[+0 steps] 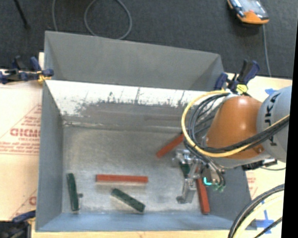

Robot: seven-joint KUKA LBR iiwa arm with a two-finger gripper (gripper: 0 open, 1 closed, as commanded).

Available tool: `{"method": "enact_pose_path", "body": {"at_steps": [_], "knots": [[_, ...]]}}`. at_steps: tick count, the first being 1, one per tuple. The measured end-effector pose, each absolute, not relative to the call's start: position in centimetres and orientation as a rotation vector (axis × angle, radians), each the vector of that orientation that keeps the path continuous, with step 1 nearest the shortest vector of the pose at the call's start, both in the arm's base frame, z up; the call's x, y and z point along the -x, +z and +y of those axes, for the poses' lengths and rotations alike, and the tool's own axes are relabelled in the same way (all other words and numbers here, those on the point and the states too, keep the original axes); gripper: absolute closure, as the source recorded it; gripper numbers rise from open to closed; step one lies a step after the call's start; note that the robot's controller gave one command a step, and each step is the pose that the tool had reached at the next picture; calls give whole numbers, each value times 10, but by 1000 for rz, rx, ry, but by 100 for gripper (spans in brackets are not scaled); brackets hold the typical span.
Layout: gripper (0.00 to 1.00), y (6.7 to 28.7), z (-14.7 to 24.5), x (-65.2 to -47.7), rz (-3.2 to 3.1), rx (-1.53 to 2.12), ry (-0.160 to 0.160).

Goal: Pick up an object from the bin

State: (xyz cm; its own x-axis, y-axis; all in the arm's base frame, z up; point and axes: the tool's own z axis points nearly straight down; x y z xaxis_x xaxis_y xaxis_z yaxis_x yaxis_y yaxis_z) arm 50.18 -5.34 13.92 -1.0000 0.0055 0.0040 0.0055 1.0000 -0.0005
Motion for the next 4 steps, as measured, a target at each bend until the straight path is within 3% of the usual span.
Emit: {"method": "enact_pose_path", "body": {"at_steps": [1, 2, 3, 4], "knots": [[0, 70, -148, -496, -3143, -135, -2], [0, 125, -107, -539, -3149, 114, -1], [0, 70, -122, -562, -3120, 410, 0], [100, 71, -122, -563, -3123, 405, 1]]}}
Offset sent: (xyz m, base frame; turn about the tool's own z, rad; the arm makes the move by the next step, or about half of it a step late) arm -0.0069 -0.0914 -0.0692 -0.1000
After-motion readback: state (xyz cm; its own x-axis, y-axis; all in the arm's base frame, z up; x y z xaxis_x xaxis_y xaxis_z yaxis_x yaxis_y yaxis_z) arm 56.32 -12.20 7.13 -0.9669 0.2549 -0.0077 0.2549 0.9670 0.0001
